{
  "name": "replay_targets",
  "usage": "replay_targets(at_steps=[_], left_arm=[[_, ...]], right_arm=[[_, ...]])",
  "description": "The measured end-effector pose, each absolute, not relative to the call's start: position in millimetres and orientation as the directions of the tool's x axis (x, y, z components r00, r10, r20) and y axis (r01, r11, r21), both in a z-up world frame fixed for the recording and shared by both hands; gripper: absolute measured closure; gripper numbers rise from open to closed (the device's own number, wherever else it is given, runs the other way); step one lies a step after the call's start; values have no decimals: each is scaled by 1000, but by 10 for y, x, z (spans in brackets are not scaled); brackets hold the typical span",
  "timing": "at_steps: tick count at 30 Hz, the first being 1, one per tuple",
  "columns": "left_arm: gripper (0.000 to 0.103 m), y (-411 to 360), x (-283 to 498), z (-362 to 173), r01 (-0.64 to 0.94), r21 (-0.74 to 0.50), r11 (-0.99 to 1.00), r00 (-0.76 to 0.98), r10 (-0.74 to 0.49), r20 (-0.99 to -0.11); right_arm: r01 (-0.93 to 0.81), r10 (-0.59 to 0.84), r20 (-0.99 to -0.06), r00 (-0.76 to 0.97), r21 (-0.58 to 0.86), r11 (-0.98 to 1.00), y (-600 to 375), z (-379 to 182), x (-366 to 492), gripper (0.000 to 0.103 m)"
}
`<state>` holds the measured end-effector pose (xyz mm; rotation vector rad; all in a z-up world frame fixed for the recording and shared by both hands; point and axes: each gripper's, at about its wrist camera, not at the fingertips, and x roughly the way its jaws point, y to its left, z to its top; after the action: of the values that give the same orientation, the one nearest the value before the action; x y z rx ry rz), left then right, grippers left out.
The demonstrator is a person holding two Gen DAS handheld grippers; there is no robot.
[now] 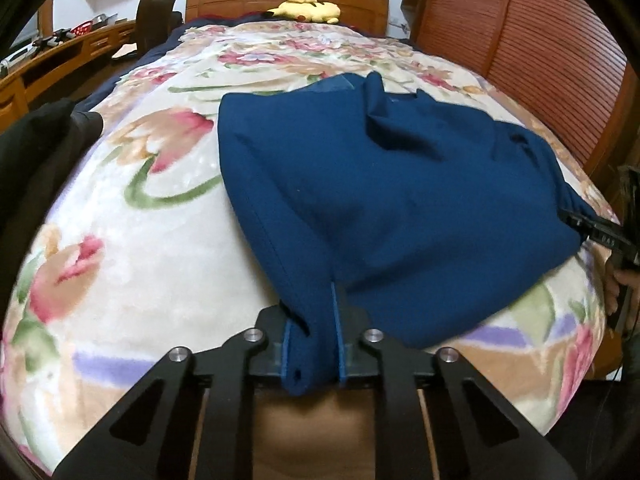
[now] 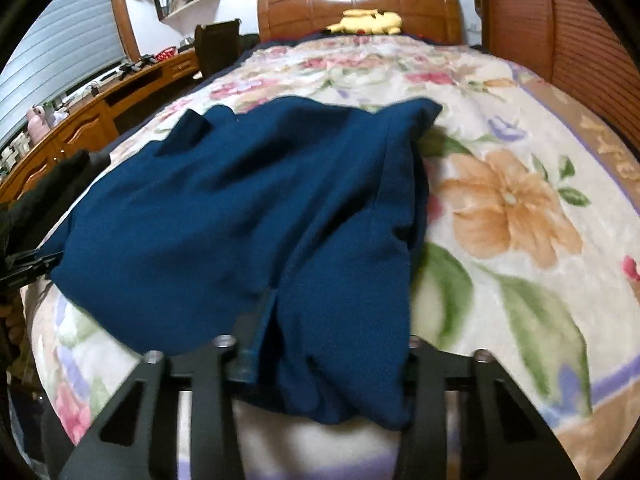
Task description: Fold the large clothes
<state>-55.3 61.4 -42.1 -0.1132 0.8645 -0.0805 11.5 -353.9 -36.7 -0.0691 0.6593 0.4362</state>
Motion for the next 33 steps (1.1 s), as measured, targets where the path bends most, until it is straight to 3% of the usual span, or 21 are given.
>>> replay_targets(at_steps=[3, 6, 15, 19, 22, 27, 32, 33], left_arm=[[90, 637, -625, -323, 20, -131, 991, 673, -111, -732], [91, 630, -760, -209, 16, -136, 991, 701, -108, -705], [91, 511, -1481, -42, 55, -142, 988, 744, -135, -654], [91, 469, -1633, -58, 61, -98, 993, 739, -111, -664], [91, 485, -1599, -95, 55, -99, 994, 731, -107, -674], [90, 433, -1580, -111, 42, -66, 997, 735, -76, -674], [89, 391, -1611, -156, 36, -40, 999, 737, -54, -674], [89, 390, -1612, -160, 34, -39, 999, 738, -51, -673]], right_arm=[[-413, 363, -566, 741, 43, 910, -3578, -343, -9, 78], [-420, 378, -530, 759, 46, 906, -3649, -310, -216, 80], [-458, 446, -490, 749, 104, 883, -3899, -198, -751, 81], [-452, 421, -501, 757, 65, 890, -3856, -162, -915, 79], [-424, 373, -513, 773, 19, 905, -3810, -176, -925, 75], [-367, 307, -534, 788, -7, 930, -3711, -123, -839, 57], [-350, 292, -546, 786, -3, 937, -3651, -92, -845, 50], [-352, 290, -544, 787, -10, 936, -3631, -78, -860, 43]])
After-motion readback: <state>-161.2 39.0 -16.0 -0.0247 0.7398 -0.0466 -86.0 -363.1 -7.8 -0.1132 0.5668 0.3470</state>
